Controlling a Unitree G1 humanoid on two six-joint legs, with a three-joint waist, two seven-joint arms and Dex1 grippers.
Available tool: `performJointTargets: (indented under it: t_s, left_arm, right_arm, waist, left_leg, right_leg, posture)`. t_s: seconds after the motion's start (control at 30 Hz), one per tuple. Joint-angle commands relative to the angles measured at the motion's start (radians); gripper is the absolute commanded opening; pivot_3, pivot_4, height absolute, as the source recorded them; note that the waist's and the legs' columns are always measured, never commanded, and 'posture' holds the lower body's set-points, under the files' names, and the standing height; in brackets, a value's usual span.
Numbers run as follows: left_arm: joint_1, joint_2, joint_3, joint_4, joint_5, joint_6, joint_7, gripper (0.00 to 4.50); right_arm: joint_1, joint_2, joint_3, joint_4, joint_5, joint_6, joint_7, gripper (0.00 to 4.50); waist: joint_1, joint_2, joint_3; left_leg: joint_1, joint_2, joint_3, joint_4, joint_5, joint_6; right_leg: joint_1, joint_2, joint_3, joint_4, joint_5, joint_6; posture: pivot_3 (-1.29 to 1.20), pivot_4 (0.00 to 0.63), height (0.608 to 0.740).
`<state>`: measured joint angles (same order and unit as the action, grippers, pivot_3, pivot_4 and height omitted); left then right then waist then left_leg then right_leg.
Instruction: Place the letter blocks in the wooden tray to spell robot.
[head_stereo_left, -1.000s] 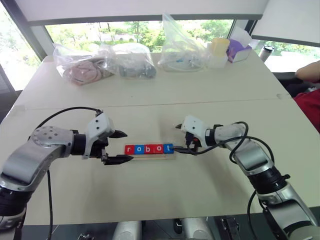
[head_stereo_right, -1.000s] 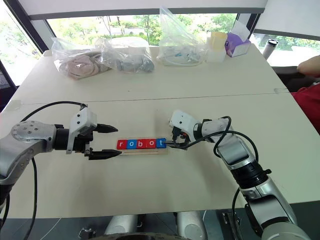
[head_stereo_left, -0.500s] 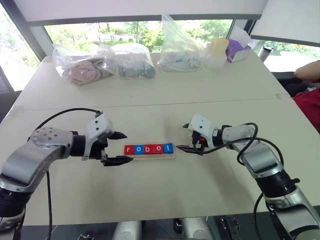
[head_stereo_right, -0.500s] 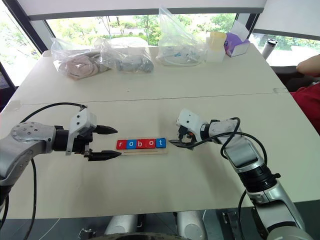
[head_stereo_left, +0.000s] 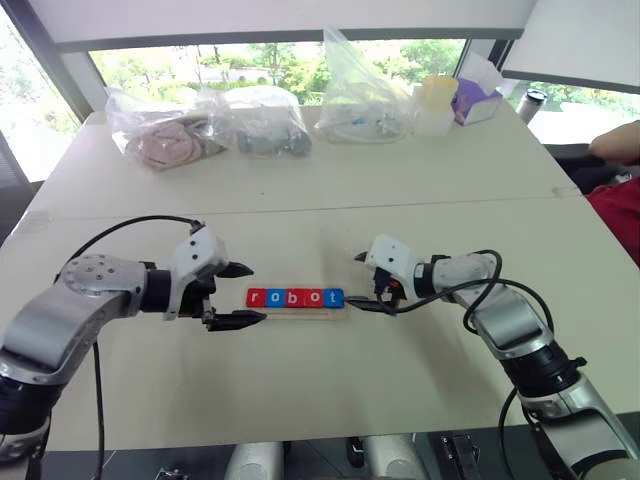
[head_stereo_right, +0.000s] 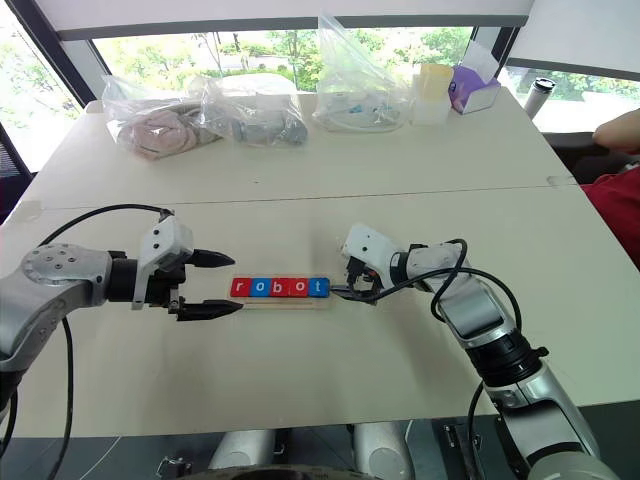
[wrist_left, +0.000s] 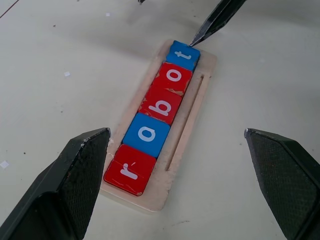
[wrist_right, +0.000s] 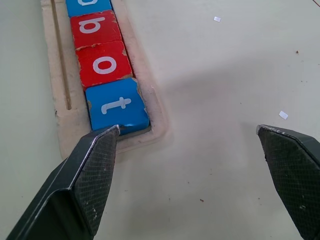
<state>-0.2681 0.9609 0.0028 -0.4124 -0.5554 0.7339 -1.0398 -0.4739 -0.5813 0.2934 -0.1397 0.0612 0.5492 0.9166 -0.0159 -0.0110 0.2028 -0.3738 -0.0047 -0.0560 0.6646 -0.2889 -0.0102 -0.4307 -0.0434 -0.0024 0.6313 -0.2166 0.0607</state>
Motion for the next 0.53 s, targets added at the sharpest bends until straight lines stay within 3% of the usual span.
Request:
performJointTargets:
  t_s: [0.03,0.2,0.27,0.37,0.53]
  left_arm:
    - [0.013,0.006,0.080,-0.025,-0.031,0.009,0.016,4.50]
    - [0.114,0.033,0.188,-0.051,-0.055,0.034,0.025,4.50]
    - [0.247,0.042,0.305,-0.079,-0.054,0.050,0.031,4.50]
    - [0.392,0.012,0.439,-0.155,-0.089,0.097,0.064,4.50]
    - [0.457,-0.057,0.507,-0.181,-0.114,0.123,0.142,4.50]
  right_arm:
    - [-0.029,-0.027,-0.061,-0.022,0.009,-0.009,-0.014,4.47]
    - [0.022,-0.101,-0.153,-0.131,0.074,0.066,0.016,4.47]
    - [0.145,-0.170,-0.269,-0.283,0.202,0.188,0.074,4.47]
    - [0.300,-0.205,-0.431,-0.446,0.372,0.370,0.082,4.47]
    - [0.391,-0.208,-0.524,-0.529,0.469,0.481,0.019,4.47]
  waist:
    - [0.001,0.000,0.000]
    - [0.002,0.000,0.000]
    - [0.003,0.000,0.000]
    - [0.006,0.000,0.000]
    - [0.006,0.000,0.000]
  left_leg:
    - [0.000,0.000,0.000,0.000,0.000,0.000]
    - [0.000,0.000,0.000,0.000,0.000,0.000]
    - [-0.001,0.001,-0.001,-0.001,0.000,0.000]
    - [-0.001,0.002,-0.002,-0.004,-0.001,0.002]
    - [0.001,0.002,-0.002,0.001,-0.001,0.001]
  right_leg:
    - [0.000,0.000,0.000,0.000,0.000,0.000]
    - [0.000,-0.001,0.000,0.000,0.000,0.000]
    - [-0.001,-0.001,0.000,-0.001,0.000,0.001]
    - [-0.001,-0.002,0.000,-0.001,-0.002,0.004]
    - [0.002,-0.003,0.000,-0.002,-0.004,0.003]
  posture:
    - [0.00,0.150,0.740]
    - [0.00,0.150,0.740]
    - [0.00,0.150,0.740]
    - [0.00,0.150,0.740]
    - [0.00,0.150,0.740]
